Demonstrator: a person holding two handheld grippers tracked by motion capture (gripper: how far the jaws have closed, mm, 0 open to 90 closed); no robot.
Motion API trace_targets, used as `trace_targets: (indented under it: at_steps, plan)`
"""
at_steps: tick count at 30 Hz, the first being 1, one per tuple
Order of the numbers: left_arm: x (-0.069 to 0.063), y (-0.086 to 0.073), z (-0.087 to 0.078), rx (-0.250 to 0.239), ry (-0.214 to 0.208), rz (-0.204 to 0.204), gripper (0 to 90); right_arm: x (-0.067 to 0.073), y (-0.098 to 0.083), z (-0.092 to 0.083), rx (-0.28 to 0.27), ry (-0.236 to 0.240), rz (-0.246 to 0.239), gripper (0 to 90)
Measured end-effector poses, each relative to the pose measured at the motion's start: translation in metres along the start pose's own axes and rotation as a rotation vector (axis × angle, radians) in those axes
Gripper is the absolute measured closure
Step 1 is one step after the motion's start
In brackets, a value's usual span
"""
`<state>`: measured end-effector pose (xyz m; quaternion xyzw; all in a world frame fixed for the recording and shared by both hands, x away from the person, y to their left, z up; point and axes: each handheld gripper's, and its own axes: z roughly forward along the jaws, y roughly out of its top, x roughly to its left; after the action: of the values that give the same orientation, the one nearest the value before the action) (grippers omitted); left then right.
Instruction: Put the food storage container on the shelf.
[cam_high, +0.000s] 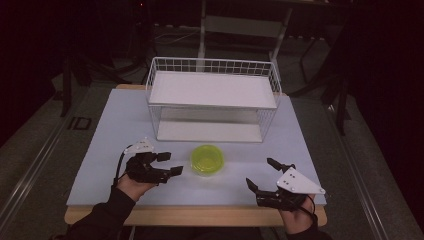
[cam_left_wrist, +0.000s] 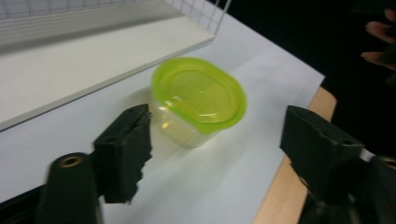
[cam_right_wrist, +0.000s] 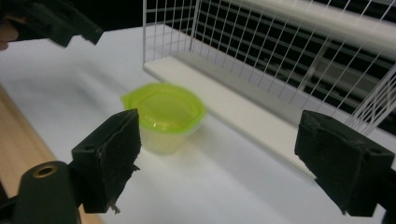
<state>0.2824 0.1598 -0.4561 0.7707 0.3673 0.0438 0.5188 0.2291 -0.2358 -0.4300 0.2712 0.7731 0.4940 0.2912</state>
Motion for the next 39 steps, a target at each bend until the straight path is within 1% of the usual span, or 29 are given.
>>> trace_targets:
  at_steps: [1,2,3,4,7,8,9,10,11,12,13,14,17,18,19,20,21,22,26,27,29,30,31,32,33,34,35,37,39]
  plan:
    - [-0.003,0.001,0.0,-0.012,-0.013,0.001,24.1,-0.002,0.005,0.002,0.015,-0.006,-0.018,12.8]
    - [-0.005,0.002,-0.001,-0.02,-0.018,0.001,24.1,-0.003,0.006,0.002,0.017,-0.016,-0.019,12.8]
    - [-0.006,0.003,-0.001,-0.023,-0.029,-0.001,24.1,-0.005,0.008,0.002,0.02,-0.009,-0.012,12.5]
    - [-0.007,0.004,-0.001,-0.025,-0.02,0.005,24.1,-0.006,0.01,0.003,0.016,-0.002,-0.004,12.6]
    - [-0.009,0.008,-0.002,-0.029,-0.022,0.015,24.1,-0.009,0.015,0.004,0.029,0.012,0.015,12.4]
    - [-0.009,0.008,-0.002,-0.029,-0.022,0.015,24.1,-0.011,0.017,0.005,0.031,0.022,0.029,12.4]
    - [-0.01,0.014,-0.004,-0.034,-0.015,0.015,24.1,-0.013,0.022,0.01,0.041,0.044,0.049,10.6]
    - [-0.011,0.015,-0.003,-0.035,-0.016,0.02,24.1,-0.013,0.024,0.011,0.027,0.031,0.049,10.6]
    - [-0.012,0.017,-0.003,-0.034,-0.011,0.026,24.2,-0.013,0.027,0.013,0.023,0.052,0.053,10.4]
    - [-0.013,0.018,-0.003,-0.039,-0.008,0.028,24.1,-0.013,0.029,0.016,0.027,0.054,0.047,10.4]
    - [-0.014,0.019,-0.002,-0.04,-0.012,0.03,24.2,-0.012,0.032,0.018,0.024,0.024,0.047,10.5]
    - [-0.014,0.02,-0.001,-0.041,-0.015,0.025,24.2,-0.012,0.034,0.021,0.03,0.046,0.05,10.5]
    - [-0.014,0.021,0.001,-0.046,-0.015,0.018,24.4,-0.013,0.036,0.025,0.039,0.059,0.053,11.0]
    - [-0.015,0.022,0.004,-0.045,-0.023,0.013,24.4,-0.014,0.037,0.028,0.046,0.06,0.057,13.8]
    - [-0.015,0.022,0.006,-0.051,-0.012,0.015,25.7,-0.019,0.038,0.037,0.065,0.088,0.101,13.8]
    - [-0.015,0.022,0.01,-0.051,-0.013,0.016,29.6,-0.023,0.038,0.047,0.077,0.099,0.125,14.0]
    - [-0.015,0.022,0.012,-0.052,-0.005,0.011,29.6,-0.025,0.038,0.052,0.086,0.103,0.14,15.6]
    - [-0.013,0.022,0.014,-0.051,-0.005,-0.002,29.6,-0.027,0.037,0.057,0.097,0.114,0.153,19.5]
    - [-0.005,0.019,0.026,-0.035,-0.017,-0.072,29.6,-0.031,0.034,0.078,0.161,0.165,0.204,24.0]
    - [-0.004,0.018,0.029,-0.032,-0.008,-0.076,29.6,-0.031,0.033,0.083,0.169,0.157,0.212,25.9]
    - [-0.001,0.017,0.035,-0.017,0.002,-0.095,29.6,-0.034,0.03,0.092,0.201,0.172,0.236,28.4]
    - [0.002,0.015,0.038,-0.014,-0.001,-0.111,29.6,-0.035,0.029,0.097,0.216,0.169,0.238,31.8]
    - [0.002,0.015,0.038,-0.014,-0.001,-0.111,29.7,-0.035,0.029,0.097,0.216,0.169,0.238,31.8]
    - [0.005,0.013,0.043,-0.002,0.007,-0.133,29.7,-0.036,0.027,0.101,0.228,0.185,0.255,32.5]
    - [0.007,0.012,0.045,0.004,0.008,-0.142,30.1,-0.038,0.025,0.109,0.265,0.203,0.288,32.9]
    - [0.009,0.01,0.047,0.013,0.016,-0.161,31.0,-0.039,0.024,0.112,0.277,0.211,0.301,34.6]
    - [0.012,0.009,0.05,0.024,0.028,-0.179,31.2,-0.04,0.022,0.115,0.294,0.225,0.321,37.7]
    - [0.016,0.005,0.053,0.027,0.024,-0.214,31.2,-0.042,0.02,0.122,0.323,0.242,0.348,41.9]
    - [0.02,0.003,0.055,0.037,0.032,-0.246,31.2,-0.044,0.017,0.129,0.361,0.253,0.396,46.9]
